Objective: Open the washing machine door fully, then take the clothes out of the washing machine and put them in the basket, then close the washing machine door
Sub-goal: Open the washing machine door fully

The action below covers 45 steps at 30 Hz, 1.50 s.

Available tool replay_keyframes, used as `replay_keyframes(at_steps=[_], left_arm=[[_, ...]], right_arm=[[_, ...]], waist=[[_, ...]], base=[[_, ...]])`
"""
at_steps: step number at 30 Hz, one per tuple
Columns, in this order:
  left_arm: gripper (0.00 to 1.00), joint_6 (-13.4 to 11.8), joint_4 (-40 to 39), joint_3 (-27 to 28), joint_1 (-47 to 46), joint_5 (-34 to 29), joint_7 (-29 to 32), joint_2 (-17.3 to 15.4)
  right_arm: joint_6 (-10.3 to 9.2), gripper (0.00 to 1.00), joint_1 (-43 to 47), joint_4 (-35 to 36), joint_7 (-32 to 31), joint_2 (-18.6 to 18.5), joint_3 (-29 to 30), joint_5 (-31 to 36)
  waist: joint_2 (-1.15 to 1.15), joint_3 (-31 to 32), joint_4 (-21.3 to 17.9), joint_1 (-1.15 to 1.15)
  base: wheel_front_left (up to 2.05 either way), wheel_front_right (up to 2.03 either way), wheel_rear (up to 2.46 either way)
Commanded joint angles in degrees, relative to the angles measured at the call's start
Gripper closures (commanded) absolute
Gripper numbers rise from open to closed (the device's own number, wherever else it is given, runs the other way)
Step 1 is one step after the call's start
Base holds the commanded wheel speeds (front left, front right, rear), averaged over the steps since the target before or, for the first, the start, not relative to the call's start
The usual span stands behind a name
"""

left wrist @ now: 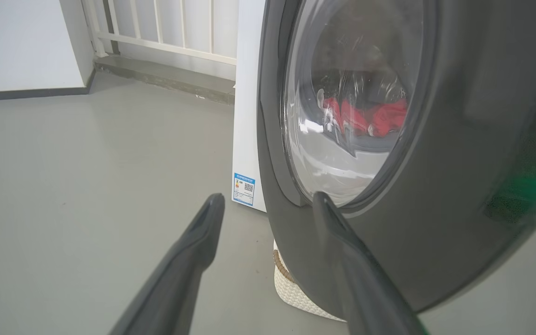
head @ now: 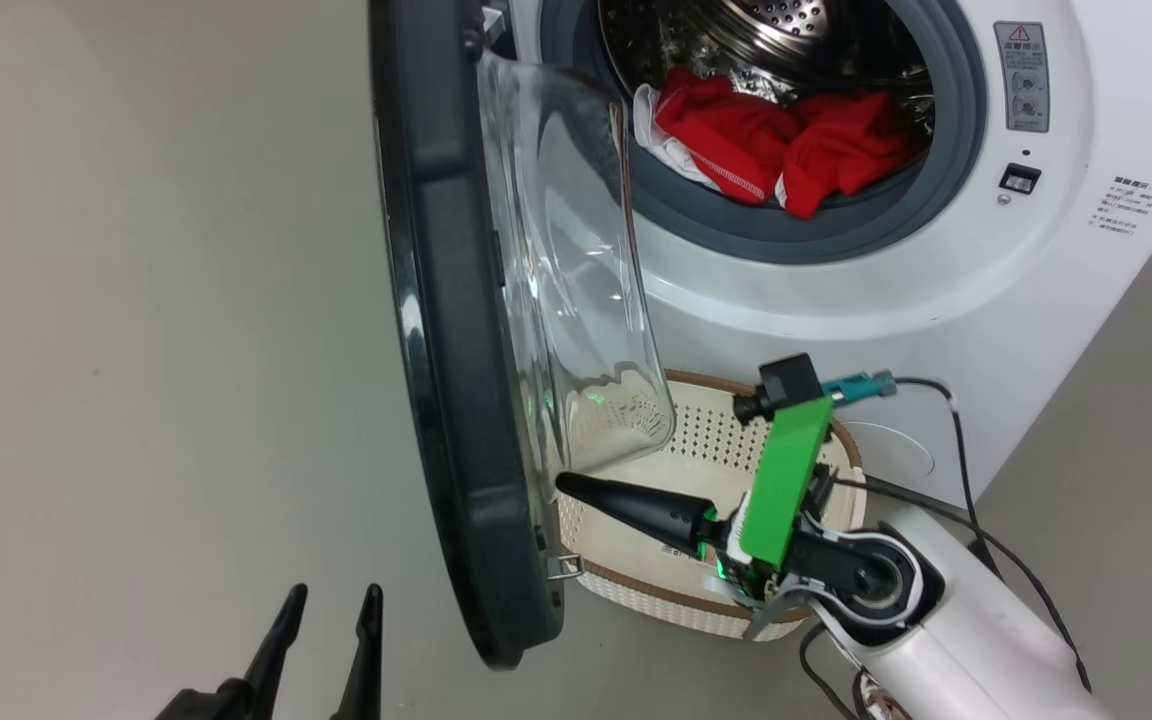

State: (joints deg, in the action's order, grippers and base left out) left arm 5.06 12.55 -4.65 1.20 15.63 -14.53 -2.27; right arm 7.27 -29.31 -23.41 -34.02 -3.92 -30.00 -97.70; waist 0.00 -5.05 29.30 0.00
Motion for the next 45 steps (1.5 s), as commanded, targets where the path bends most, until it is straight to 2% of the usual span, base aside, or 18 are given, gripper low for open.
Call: replay_keyframes(at_steps=[1, 2, 9, 18, 21, 27, 37, 41, 45], left_arm=[[0.0, 0.1, -1.1, 1.8, -1.0, -0.3, -0.5, -0.6], [0.0, 0.2, -1.0, 1.9, -1.0, -0.4, -0.5, -0.6], [0.0, 0.4, -0.4, 2.4, -0.5, -1.3, -0.5, -0.6], [0.0, 0.6, -0.5, 3.3, 0.1, -1.6, -0.5, -0.6], [0.0, 0.6, -0.6, 3.5, 0.5, -1.8, -0.5, -0.6], [0.0, 0.5, -0.6, 3.8, 1.1, -2.0, -0.5, -0.6], [0.0, 0.6, -0.4, 4.1, 1.1, -2.0, -0.5, -0.6], [0.0, 0.5, -0.3, 4.2, 1.0, -1.9, -0.5, -0.6], [0.0, 0.4, -0.4, 4.4, 1.1, -1.9, -0.5, -0.6]], right_arm=[[0.22, 0.21, 0.5, 1.2, 0.5, 1.0, 0.1, 0.6], [0.22, 0.0, 1.2, 1.1, 0.9, 1.0, 0.7, 1.0], [0.22, 0.0, 6.3, 0.6, 3.7, 0.6, 4.1, 3.9], [0.22, 0.0, 12.1, -0.4, 9.0, -0.7, 5.6, 7.9], [0.22, 0.0, 14.0, -0.4, 13.4, -1.7, 5.9, 10.5], [0.22, 0.0, 16.3, -2.8, 27.4, -3.9, 4.1, 18.2], [0.22, 0.0, 14.3, -7.5, 45.8, -8.8, -6.6, 30.1], [0.22, 0.0, 13.2, -9.6, 48.8, -10.0, -9.1, 35.2], [0.22, 0.0, 13.4, -8.7, 49.0, -9.6, -3.7, 42.4]], waist=[[0.0, 0.1, -0.1, 0.0], [0.0, 0.4, -0.2, 0.0], [0.0, 1.6, -1.2, 0.0], [0.0, 2.2, -2.8, 0.0], [0.0, 2.5, -3.2, 0.0], [0.0, 2.9, -3.9, 0.0], [0.0, 2.7, -4.3, 0.0], [0.0, 2.7, -4.4, 0.0], [0.0, 2.7, -4.7, 0.0]], base=[[0.0, 0.0, 0.0], [0.0, 0.0, 0.0], [0.0, 0.0, 0.0], [0.0, 0.0, 0.0], [0.0, 0.0, 0.0], [0.0, 0.0, 0.0], [0.0, 0.0, 0.0], [0.0, 0.0, 0.0], [0.0, 0.0, 0.0]])
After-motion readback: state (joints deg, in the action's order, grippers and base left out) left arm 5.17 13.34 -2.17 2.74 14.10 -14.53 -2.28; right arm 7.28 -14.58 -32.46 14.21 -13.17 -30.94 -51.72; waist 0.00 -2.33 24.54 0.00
